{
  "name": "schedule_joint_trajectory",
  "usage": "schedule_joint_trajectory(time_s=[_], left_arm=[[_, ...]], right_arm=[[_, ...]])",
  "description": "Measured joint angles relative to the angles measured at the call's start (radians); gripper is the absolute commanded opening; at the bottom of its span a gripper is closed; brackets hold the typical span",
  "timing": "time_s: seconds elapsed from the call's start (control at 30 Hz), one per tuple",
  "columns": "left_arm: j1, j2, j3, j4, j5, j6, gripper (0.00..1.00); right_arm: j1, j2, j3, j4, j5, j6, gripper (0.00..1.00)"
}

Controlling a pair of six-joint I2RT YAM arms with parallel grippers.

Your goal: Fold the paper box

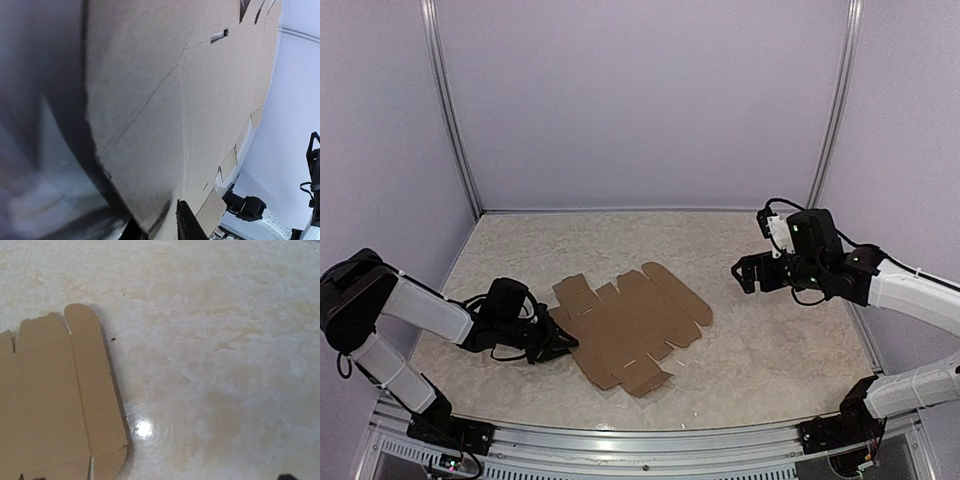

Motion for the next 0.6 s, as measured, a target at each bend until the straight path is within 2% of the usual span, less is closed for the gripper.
schedule_joint_trajectory(time_s=[0.17,0.33,0.6], left_arm=[[0.0,0.002,0.001,-0.004,0.0,0.023,0.0],[-0.009,-0.003,0.058,-0.068,-0.003,0.08,0.0],[-0.023,-0.033,0.3,-0.396,-0.057,0.298,0.0]], right_arm=[[0.0,0.0,0.0,0.001,-0.001,0.0,1.0],[0.0,0.0,0.0,0.008,-0.011,0.001,1.0],[0.0,0.0,0.01,0.007,-0.038,-0.008,1.0]])
